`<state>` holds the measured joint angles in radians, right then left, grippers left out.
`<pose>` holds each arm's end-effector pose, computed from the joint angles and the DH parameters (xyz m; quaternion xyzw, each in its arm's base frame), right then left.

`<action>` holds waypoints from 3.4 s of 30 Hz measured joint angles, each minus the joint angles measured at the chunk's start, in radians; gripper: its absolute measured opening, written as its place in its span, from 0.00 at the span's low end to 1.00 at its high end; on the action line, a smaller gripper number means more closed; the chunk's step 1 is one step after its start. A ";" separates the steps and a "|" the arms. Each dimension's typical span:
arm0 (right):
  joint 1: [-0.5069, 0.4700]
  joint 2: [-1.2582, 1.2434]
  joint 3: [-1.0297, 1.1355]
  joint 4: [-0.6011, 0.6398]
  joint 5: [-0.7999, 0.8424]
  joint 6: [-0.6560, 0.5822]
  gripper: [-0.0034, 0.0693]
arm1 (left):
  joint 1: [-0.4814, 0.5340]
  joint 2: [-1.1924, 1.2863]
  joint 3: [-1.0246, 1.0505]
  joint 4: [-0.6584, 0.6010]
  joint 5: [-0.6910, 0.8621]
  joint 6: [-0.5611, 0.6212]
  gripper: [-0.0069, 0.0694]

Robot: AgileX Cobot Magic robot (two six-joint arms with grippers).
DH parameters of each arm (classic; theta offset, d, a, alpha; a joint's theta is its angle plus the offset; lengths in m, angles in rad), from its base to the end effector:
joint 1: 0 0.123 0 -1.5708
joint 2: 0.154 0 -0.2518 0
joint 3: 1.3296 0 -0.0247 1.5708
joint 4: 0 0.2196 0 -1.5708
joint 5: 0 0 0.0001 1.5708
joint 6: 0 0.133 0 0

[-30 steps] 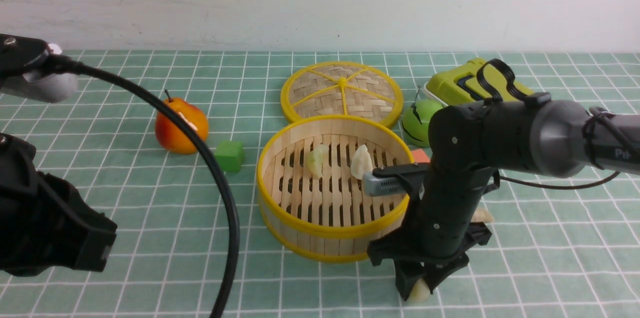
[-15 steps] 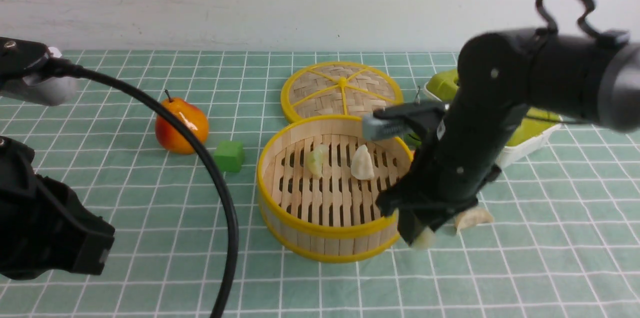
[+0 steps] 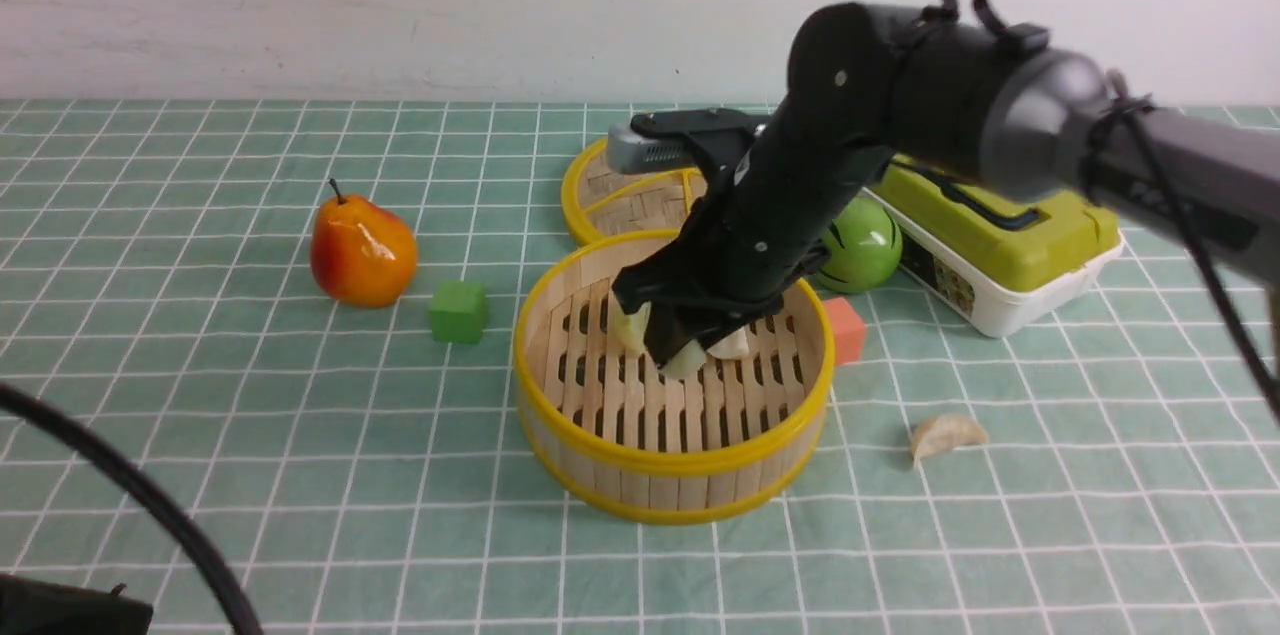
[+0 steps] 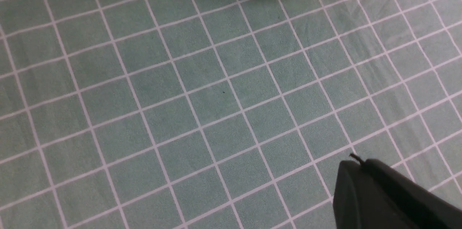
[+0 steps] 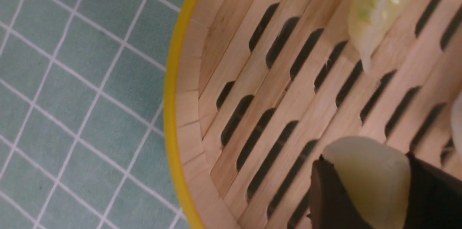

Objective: Put the dumplings into the steamer on the table with the blue tablecloth.
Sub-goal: 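Place the dumpling in the bamboo steamer basket with the right gripper, then reach for and grasp a dumpling lying on the table beside the steamer, then place the dumpling in the bamboo steamer basket with the right gripper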

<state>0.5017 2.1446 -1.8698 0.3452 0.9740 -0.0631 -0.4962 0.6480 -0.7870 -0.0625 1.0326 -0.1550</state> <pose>0.3695 0.2452 0.1786 -0.2058 0.9447 0.1984 0.1608 0.1068 -0.0659 0.2815 0.1527 0.9148 -0.1485 0.3433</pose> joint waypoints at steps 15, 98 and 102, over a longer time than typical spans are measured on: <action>0.000 0.118 -0.168 -0.003 0.175 -0.004 0.88 | 0.000 -0.049 0.004 0.041 -0.010 0.000 0.07; -0.164 -0.278 0.230 -0.182 0.044 -0.374 0.32 | 0.000 -0.048 0.007 0.033 -0.052 0.000 0.10; -0.053 -0.255 0.157 -0.140 0.019 -0.293 0.32 | 0.000 -0.048 0.007 0.032 -0.084 0.000 0.10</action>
<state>0.4490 1.8893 -1.7127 0.2052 0.9927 -0.3556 -0.4962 0.5995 -0.7796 -0.0300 0.9484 -0.1548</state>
